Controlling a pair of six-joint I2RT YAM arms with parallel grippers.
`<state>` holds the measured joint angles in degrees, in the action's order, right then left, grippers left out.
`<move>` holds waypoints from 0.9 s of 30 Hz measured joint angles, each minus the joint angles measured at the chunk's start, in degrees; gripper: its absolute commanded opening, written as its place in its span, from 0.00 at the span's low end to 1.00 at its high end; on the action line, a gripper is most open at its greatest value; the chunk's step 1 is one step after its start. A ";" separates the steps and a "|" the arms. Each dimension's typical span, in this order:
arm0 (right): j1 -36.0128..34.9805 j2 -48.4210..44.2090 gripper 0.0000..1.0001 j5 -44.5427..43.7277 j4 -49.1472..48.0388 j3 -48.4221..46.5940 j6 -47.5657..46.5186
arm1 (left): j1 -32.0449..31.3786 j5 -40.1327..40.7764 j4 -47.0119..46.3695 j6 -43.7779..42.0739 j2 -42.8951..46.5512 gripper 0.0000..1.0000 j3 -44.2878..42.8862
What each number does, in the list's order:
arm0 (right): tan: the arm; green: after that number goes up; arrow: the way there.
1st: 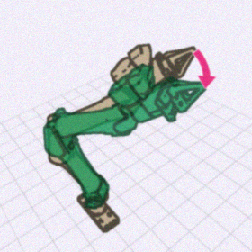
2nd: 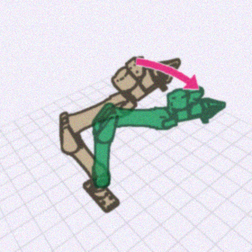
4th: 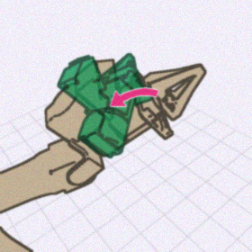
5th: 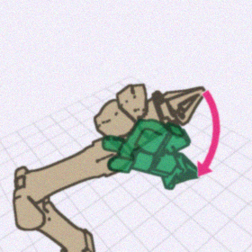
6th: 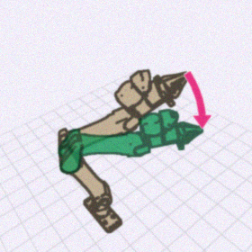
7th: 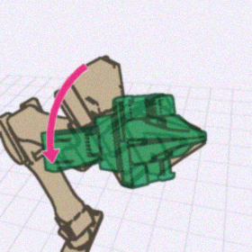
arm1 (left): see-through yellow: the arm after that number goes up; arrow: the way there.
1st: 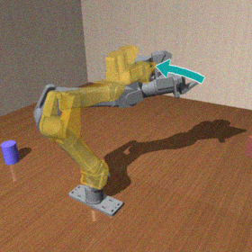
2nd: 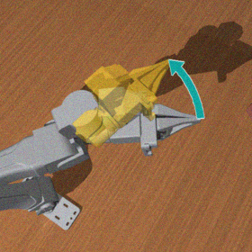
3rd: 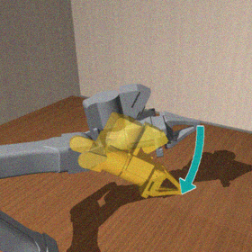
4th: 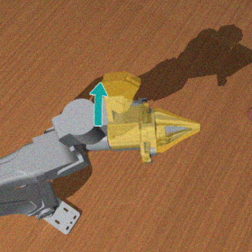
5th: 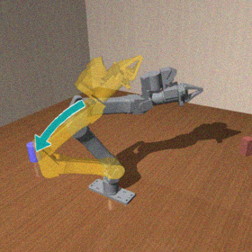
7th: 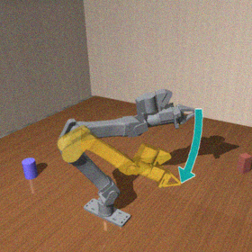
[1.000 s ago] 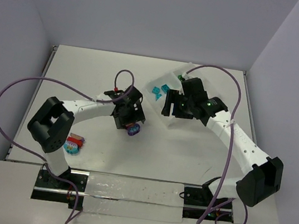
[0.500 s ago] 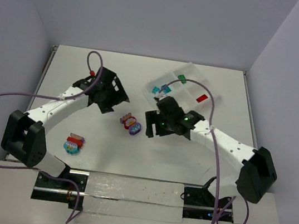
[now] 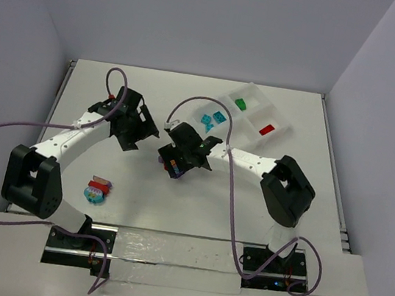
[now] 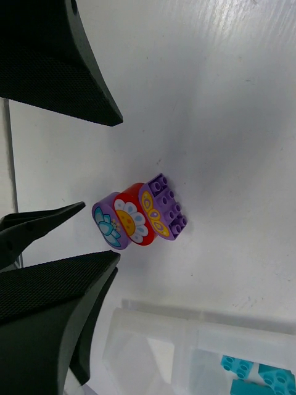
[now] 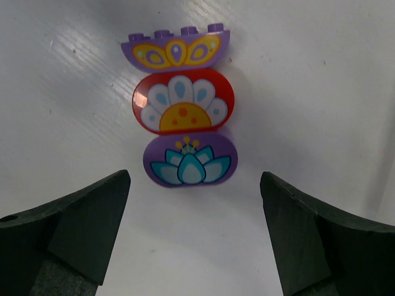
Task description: Sort the legos into containers by color
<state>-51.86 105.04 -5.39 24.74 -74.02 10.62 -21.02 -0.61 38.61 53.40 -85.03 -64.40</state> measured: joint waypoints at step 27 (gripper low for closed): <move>0.00 5.96 0.37 1.66 -6.32 -0.37 -0.20 | 0.06 -1.14 0.39 -1.41 -0.95 0.89 0.02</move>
<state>-51.86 111.00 -3.73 18.41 -74.39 10.42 -20.96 -1.75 39.00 51.99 -85.97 -64.38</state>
